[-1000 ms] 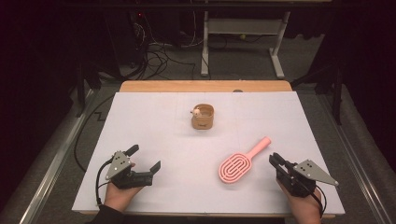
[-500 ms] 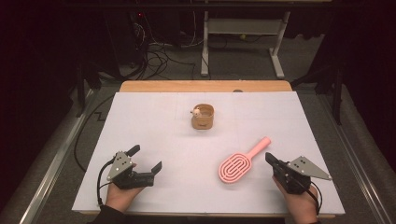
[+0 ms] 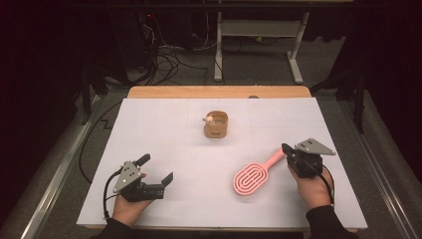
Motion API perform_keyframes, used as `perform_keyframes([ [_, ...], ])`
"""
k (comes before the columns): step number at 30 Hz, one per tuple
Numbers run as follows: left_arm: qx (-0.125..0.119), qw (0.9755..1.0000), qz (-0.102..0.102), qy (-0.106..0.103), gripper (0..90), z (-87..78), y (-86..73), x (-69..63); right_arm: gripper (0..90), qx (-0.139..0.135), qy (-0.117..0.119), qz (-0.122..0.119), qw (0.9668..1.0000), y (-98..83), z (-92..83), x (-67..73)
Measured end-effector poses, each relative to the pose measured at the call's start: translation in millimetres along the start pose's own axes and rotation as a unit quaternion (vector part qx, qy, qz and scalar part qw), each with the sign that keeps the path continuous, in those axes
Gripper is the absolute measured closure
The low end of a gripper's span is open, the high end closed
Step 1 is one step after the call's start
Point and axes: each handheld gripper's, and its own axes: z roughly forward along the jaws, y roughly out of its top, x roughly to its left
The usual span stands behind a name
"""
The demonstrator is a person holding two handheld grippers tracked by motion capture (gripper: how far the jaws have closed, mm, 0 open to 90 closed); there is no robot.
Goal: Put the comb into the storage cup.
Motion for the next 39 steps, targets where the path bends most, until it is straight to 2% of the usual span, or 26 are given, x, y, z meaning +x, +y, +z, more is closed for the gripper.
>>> perform_keyframes([
  [4,-0.001,1.0,-0.002,0.001,0.0,0.0,0.0,0.4,90.0,0.015,-0.007,-0.003,0.9999,9.6,11.8,-1.8],
  [6,-0.001,1.0,-0.002,0.003,0.0,-0.3,0.0,0.5,90.0,0.032,-0.015,-0.014,0.9993,11.7,21.3,-1.5],
  [8,-0.003,1.0,-0.006,0.003,0.0,-0.8,-0.1,0.8,90.0,0.05,-0.016,-0.024,0.9983,12.6,30.1,-1.9],
  [11,-0.004,1.0,-0.007,0.002,0.0,-2.1,-0.3,1.5,90.0,0.077,-0.018,-0.025,0.9966,11.2,42.2,-2.4],
  [15,-0.006,0.9999,-0.012,0.002,0.0,-2.9,-0.6,3.2,90.0,0.092,-0.023,-0.031,0.995,9.1,50.0,-3.5],
  [28,-0.007,0.9999,-0.011,0.004,0.0,-2.6,0.2,2.5,90.0,0.121,-0.016,-0.041,0.9916,5.1,49.1,-5.2],
  [39,-0.008,0.9998,-0.015,0.007,0.0,-2.2,0.6,2.7,90.0,0.124,0.0,-0.048,0.9911,-7.5,26.9,-1.3],
])
